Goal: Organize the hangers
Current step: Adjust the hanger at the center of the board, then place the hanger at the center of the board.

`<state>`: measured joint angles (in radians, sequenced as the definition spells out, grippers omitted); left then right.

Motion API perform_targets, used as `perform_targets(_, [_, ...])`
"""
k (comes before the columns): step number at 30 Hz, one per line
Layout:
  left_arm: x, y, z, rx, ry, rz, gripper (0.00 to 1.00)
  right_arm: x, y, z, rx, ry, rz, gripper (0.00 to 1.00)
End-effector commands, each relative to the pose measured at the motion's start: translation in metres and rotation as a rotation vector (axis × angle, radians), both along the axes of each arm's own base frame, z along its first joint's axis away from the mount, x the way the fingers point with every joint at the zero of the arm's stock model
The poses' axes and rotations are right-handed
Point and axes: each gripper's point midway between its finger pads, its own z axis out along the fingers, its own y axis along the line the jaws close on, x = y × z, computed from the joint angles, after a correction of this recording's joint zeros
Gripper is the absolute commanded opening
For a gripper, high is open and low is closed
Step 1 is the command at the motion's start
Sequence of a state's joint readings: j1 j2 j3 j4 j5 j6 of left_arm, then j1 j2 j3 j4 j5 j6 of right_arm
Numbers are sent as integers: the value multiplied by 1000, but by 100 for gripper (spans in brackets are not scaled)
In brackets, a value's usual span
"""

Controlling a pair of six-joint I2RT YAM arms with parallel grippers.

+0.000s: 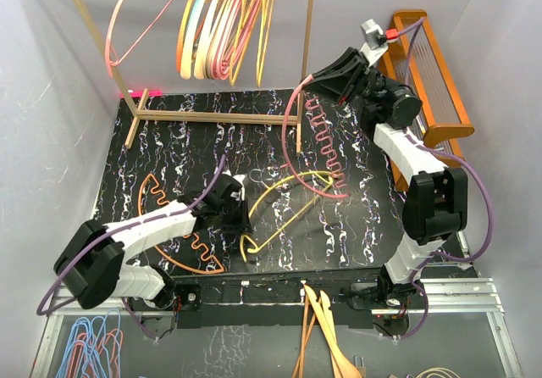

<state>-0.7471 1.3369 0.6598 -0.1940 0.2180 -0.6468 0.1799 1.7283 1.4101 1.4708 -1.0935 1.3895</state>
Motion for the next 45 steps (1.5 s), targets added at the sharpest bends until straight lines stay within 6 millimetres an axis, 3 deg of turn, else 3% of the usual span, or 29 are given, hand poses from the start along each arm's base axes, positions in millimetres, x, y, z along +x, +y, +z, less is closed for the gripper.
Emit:
perform_targets(1, [36,54,35,221,-201,200,0,-65,-23,54,50,-507,-25,8])
perform_targets(7, [61,128,89,518,-414,380,0,-22,-35,21,-117,-422,-93,8])
perform_targets(12, [76,187,98,780,-402,428,0,6,-41,-19,-194,-326,-119,8])
perform_targets(17, [103,228,116,837,-438,477,0,21,-47,-46,-259,-304,-143,8])
perform_targets(19, [111,243,128,883,-454,475,0,28,-45,-54,-305,-387,-178,8])
perform_targets(20, [114,250,132,912,-458,476,0,43,-44,-69,-343,-284,-203,8])
perform_targets(21, [116,256,138,938,-466,474,0,68,-42,-63,-381,-384,-310,8])
perform_targets(22, [118,262,143,968,-474,468,0,91,-37,-104,-589,-232,-403,8])
perform_targets(24, [120,276,147,1025,-481,469,0,103,-13,-124,-870,-499,-535,8])
perform_targets(25, [121,282,148,1041,-481,476,0,101,-8,-141,-891,-532,-552,8])
perform_targets(35, [140,316,142,1052,-452,472,0,57,31,-244,-1040,-618,-442,8])
perform_targets(39, [157,343,158,1146,-459,563,0,40,34,-271,-1042,-573,-413,8])
perform_targets(40, [162,347,170,1157,-476,589,0,31,36,-279,-1036,-552,-382,13])
perform_targets(42, [174,338,189,1089,-544,578,0,12,40,-294,-1027,-496,-310,36])
perform_targets(43, [178,329,199,1024,-589,556,0,2,43,-298,-1016,-455,-271,60])
perform_targets(44, [179,321,206,965,-623,536,0,-9,44,-299,-1001,-426,-227,93])
perform_targets(45, [177,314,211,923,-638,524,0,-19,45,-299,-991,-414,-184,98])
